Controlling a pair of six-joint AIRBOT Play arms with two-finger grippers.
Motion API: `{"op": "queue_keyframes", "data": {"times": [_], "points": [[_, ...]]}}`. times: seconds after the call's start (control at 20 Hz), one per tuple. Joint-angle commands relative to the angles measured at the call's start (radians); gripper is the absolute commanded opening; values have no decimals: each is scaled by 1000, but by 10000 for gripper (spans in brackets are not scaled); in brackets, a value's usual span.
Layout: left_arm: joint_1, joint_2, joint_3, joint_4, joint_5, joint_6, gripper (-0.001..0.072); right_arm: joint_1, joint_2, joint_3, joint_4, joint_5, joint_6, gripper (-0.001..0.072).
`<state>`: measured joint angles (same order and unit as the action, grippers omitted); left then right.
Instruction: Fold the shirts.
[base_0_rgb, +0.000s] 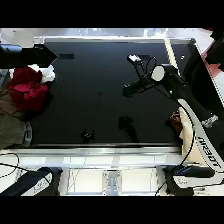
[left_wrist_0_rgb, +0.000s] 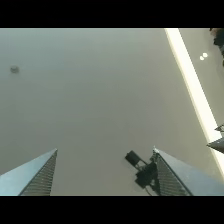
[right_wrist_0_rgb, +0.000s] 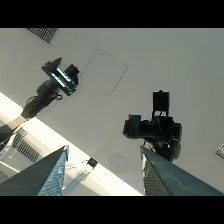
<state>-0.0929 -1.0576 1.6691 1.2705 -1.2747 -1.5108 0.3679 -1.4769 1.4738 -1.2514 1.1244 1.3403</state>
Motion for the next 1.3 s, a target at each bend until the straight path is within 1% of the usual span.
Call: {"op": "queue_keyframes", "data": {"times": [0.0, 0.55, 0.8, 1.0, 1.25], "points": [[0, 1, 0, 0, 0, 0, 710, 0, 0, 1, 0, 0, 0, 495], [0, 1, 0, -8, 4, -3, 711, 0, 0, 1, 0, 0, 0, 495], [2, -11, -1, 11, 10, -3, 711, 1, 0, 1, 0, 0, 0, 495], [2, -27, -1, 11, -4, -3, 711, 1, -1, 1, 33, -77, 3, 495], [2, -79, -2, 11, -60, -3, 709, 1, -1, 1, 53, -78, 6, 495]]}}
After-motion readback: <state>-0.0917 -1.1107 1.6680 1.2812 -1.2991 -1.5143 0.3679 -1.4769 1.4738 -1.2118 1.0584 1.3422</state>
